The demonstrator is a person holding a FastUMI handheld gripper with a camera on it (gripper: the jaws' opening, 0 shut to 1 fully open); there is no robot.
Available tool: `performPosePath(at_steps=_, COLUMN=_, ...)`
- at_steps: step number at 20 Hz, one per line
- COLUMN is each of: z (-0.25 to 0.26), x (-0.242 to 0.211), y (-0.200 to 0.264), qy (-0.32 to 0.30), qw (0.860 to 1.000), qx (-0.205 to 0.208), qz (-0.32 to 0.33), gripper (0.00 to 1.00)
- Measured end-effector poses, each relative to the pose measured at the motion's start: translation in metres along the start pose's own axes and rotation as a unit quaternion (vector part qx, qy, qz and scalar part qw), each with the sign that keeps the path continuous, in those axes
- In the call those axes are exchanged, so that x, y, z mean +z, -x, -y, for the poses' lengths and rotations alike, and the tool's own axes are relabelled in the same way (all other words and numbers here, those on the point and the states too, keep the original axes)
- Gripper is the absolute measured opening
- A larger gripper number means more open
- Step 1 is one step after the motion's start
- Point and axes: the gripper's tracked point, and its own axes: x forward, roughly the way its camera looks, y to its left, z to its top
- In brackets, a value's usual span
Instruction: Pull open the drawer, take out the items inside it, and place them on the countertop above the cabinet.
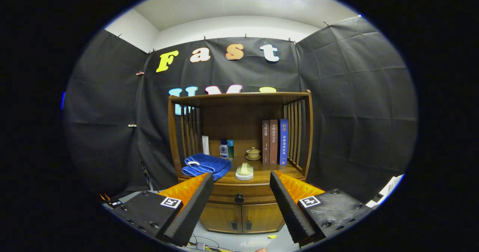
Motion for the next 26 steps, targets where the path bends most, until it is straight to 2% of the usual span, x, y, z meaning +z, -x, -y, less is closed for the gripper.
performPosePath(at_steps=26, z=-0.0023, x=-0.0009, y=0.0006, qy=-0.008, qw=1.0, qx=0.003, qz=0.002, gripper=0.98)
